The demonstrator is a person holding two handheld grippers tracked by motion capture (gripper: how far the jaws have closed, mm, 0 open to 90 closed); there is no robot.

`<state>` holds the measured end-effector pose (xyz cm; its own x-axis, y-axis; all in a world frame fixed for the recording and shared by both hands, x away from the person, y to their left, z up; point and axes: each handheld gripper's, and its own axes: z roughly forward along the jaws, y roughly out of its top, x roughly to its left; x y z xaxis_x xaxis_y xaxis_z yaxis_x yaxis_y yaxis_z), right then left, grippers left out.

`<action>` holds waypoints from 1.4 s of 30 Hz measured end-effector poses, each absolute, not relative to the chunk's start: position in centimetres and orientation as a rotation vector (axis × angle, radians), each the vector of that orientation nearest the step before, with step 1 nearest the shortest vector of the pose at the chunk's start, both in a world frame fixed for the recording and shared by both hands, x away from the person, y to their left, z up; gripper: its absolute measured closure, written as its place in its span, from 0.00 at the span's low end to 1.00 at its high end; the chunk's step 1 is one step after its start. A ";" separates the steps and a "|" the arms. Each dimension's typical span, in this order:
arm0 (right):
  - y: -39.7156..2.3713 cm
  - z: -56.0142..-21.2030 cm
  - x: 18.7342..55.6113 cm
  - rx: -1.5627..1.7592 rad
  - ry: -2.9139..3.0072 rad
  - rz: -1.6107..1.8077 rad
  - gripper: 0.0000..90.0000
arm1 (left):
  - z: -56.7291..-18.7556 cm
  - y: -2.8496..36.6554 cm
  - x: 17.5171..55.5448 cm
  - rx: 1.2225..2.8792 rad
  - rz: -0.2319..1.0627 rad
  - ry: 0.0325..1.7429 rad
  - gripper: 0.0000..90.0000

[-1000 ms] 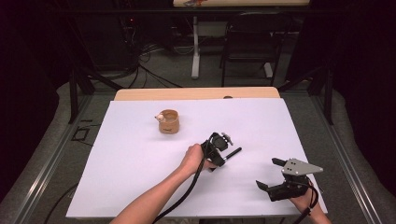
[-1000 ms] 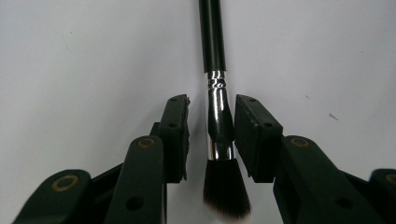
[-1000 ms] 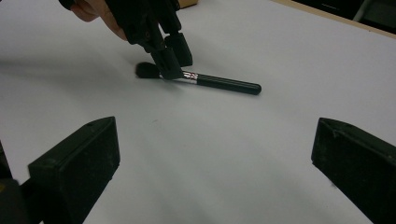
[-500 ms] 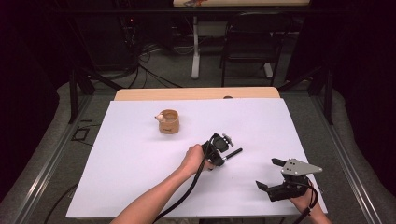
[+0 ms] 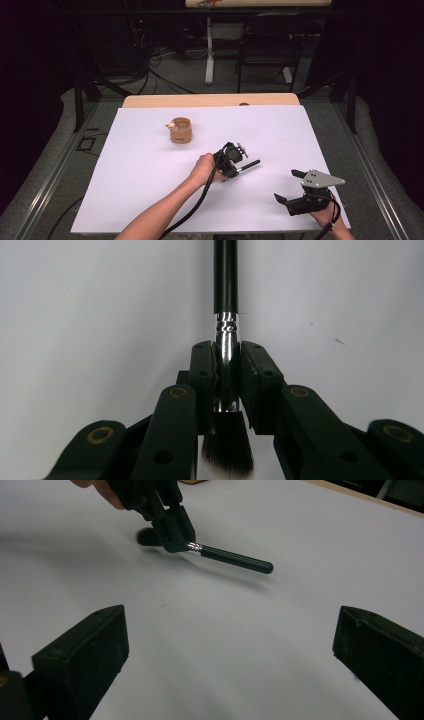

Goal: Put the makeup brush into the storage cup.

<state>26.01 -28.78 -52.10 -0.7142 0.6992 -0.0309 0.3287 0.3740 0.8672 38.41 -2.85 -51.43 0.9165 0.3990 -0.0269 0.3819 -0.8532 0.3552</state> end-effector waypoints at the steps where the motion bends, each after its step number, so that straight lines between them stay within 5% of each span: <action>1: -28.8 -52.1 26.0 0.890 2.246 1.283 0.01 | -51.3 -2.7 38.3 2.714 0.066 0.569 0.85; 42: -28.0 -52.4 26.0 0.863 2.300 1.235 0.01 | -48.9 5.7 34.2 2.706 0.024 0.396 0.85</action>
